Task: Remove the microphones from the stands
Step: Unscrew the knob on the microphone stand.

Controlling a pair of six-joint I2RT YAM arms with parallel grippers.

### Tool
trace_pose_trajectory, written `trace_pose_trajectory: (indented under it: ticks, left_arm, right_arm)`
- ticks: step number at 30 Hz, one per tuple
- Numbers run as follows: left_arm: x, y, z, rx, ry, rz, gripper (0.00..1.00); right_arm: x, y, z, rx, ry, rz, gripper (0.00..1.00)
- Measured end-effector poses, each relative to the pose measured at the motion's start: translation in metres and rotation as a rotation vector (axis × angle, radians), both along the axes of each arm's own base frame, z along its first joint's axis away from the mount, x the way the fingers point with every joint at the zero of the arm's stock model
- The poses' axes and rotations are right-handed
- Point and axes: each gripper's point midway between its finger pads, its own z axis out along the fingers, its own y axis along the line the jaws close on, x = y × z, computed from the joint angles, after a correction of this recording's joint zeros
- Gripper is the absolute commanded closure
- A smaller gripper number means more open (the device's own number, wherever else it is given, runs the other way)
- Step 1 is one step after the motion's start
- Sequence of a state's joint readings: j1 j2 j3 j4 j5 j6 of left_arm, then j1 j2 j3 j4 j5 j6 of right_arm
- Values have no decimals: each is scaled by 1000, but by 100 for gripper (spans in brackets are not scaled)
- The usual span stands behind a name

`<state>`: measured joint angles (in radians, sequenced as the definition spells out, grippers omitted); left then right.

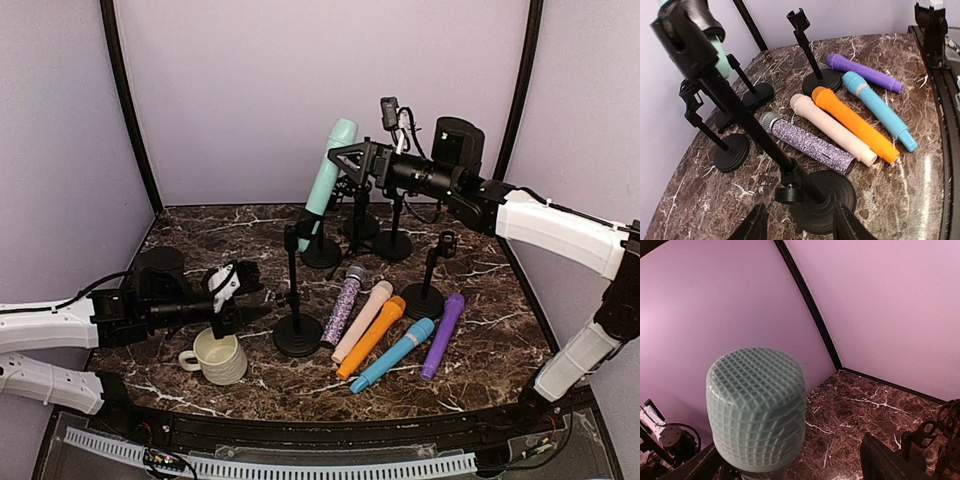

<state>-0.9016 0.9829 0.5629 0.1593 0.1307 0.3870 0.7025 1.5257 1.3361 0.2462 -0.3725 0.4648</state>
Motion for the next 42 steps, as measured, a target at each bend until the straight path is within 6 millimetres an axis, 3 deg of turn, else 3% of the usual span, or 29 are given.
trace_pose_trajectory:
  ticks: [13,24,32,42]
  left_arm:
    - [15,-22,-48,288,-246,-13,59]
    - [29,-25,-38,339,-394,37,53]
    - [32,-25,-48,391,-420,34,52]
    - [40,-25,-56,424,-426,62,63]
  right_arm:
    - [-6,-6,12,6,-34,-8,9]
    - [-6,-7,12,0,-43,-8,9]
    - [-6,-6,12,0,-42,-7,9]
    - [-6,-6,12,0,-43,-6,9]
